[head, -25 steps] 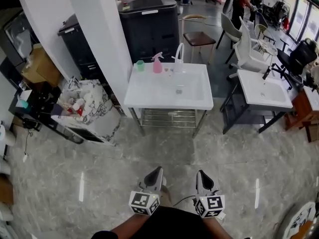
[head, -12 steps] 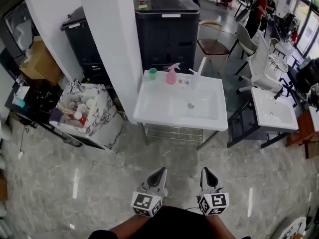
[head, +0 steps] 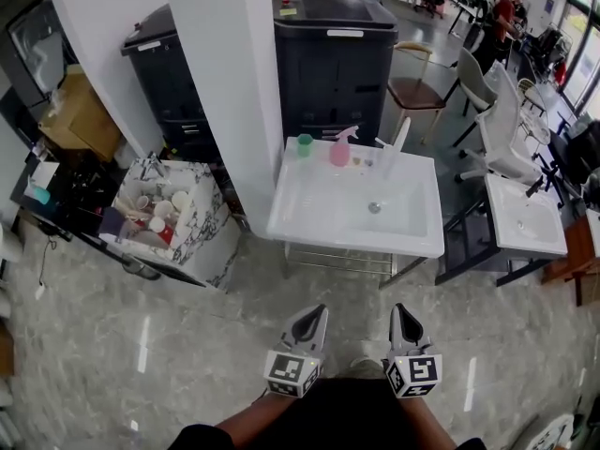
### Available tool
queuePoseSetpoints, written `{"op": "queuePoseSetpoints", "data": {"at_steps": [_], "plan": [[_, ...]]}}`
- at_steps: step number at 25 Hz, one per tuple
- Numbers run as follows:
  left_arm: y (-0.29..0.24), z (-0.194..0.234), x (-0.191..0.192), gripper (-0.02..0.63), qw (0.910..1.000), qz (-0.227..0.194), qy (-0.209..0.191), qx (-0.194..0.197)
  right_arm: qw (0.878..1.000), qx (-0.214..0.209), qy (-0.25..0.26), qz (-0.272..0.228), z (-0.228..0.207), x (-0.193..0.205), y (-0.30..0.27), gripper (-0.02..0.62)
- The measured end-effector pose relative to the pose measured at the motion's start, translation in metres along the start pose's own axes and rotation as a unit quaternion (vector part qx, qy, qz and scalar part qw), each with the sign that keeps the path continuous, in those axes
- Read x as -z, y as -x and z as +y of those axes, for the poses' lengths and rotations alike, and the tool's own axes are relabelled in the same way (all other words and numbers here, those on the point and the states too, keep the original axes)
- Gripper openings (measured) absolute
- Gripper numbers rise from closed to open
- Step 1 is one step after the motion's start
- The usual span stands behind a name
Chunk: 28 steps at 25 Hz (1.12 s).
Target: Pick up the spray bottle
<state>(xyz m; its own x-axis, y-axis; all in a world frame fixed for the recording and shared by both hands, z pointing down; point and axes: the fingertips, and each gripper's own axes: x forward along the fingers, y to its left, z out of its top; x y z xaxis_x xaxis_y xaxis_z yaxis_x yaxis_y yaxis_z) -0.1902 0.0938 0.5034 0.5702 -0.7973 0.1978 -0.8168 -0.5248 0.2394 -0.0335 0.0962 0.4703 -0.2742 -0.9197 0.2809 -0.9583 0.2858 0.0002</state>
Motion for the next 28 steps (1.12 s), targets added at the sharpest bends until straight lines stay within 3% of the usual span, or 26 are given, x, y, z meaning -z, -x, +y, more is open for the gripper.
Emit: {"op": "queuePoseSetpoints", "data": {"at_steps": [8, 13, 20, 28], "plan": [[-0.003, 0.017, 0.01, 0.017, 0.9996, -0.005, 0.019, -0.021, 1.0, -0.012, 0.006, -0.001, 0.004, 0.009, -0.021, -0.002], [-0.027, 0.04, 0.008, 0.017, 0.9986, 0.002, 0.017, -0.049, 1.0, -0.016, -0.008, 0.007, -0.017, 0.018, -0.045, -0.002], [-0.116, 0.066, -0.001, 0.017, 0.9972, 0.032, 0.008, -0.067, 0.998, -0.048, -0.032, -0.004, -0.067, 0.004, -0.125, -0.002], [-0.239, 0.086, -0.016, 0.017, 0.996, 0.051, 0.018, -0.071, 0.997, -0.049, -0.063, -0.002, -0.162, -0.011, -0.208, -0.002]]}}
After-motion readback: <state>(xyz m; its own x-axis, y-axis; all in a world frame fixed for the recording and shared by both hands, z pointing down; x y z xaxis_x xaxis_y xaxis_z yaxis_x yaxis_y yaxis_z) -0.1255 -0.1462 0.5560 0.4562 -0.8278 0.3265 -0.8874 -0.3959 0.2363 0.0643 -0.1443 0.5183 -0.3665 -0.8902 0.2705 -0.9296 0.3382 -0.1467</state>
